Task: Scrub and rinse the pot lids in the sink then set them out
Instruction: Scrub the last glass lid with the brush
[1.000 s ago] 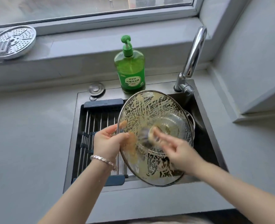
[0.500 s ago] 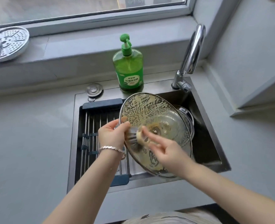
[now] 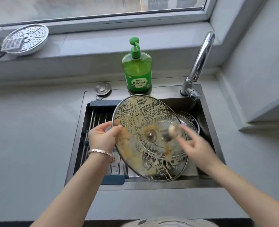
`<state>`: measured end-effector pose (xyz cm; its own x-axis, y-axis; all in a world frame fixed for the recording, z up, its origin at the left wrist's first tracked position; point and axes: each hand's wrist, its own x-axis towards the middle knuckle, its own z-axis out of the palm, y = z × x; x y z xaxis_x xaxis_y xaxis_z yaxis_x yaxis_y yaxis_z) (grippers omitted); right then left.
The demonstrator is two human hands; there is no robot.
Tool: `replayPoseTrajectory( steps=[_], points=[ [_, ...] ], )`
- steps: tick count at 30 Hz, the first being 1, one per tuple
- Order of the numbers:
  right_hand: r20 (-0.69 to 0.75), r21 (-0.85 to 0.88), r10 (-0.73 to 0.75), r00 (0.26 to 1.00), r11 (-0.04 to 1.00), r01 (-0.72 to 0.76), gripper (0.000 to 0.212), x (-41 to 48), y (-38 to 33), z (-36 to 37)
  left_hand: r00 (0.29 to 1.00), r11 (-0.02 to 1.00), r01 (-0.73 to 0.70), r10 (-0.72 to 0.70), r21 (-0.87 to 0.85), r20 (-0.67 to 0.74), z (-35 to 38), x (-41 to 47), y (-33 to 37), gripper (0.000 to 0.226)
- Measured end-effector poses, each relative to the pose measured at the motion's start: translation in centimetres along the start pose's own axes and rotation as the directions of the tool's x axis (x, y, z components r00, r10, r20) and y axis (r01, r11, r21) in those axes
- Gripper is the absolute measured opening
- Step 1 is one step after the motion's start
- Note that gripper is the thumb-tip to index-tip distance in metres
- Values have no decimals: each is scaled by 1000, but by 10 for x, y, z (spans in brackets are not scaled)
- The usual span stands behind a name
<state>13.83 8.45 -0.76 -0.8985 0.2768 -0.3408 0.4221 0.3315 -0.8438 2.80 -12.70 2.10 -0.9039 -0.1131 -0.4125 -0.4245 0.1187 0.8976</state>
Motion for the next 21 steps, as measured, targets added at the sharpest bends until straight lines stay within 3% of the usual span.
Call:
replayPoseTrajectory(
  steps=[2, 3, 5, 6, 8, 11, 14, 17, 21],
  points=[
    [-306, 27, 165, 938, 986, -164, 28, 12, 28, -17, 998, 999, 45, -45, -17, 40, -5, 5, 3, 11],
    [-335, 144, 296, 895, 954, -262, 32, 17, 38, -22, 995, 997, 73, -70, -39, 65, -7, 8, 5, 10],
    [-140, 469, 462, 876, 810, -352, 47, 22, 48, -24, 986, 989, 129, -119, -78, 114, -8, 15, 7, 11],
    [-7, 578, 469, 883, 723, -379, 51, 23, 49, -23, 980, 985, 151, -139, -83, 140, -8, 18, 8, 11],
    [176, 669, 427, 887, 609, -426, 41, 23, 44, -19, 963, 979, 195, -180, -61, 200, -6, 24, 10, 11],
    [248, 735, 395, 884, 518, -438, 10, 26, 36, -15, 947, 970, 235, -214, -63, 241, 0, 33, 15, 10],
    [224, 788, 414, 882, 455, -414, 13, 25, 33, -9, 956, 958, 241, -207, -154, 209, 8, 31, 9, 12],
    [162, 831, 436, 885, 423, -360, 17, 16, 23, 2, 891, 843, 406, -278, -354, 360, 20, 4, -14, 34],
    [75, 862, 461, 884, 416, -289, 21, 11, 24, 24, 819, 542, 572, -333, -616, 467, 42, -29, -44, 38]
  ],
)
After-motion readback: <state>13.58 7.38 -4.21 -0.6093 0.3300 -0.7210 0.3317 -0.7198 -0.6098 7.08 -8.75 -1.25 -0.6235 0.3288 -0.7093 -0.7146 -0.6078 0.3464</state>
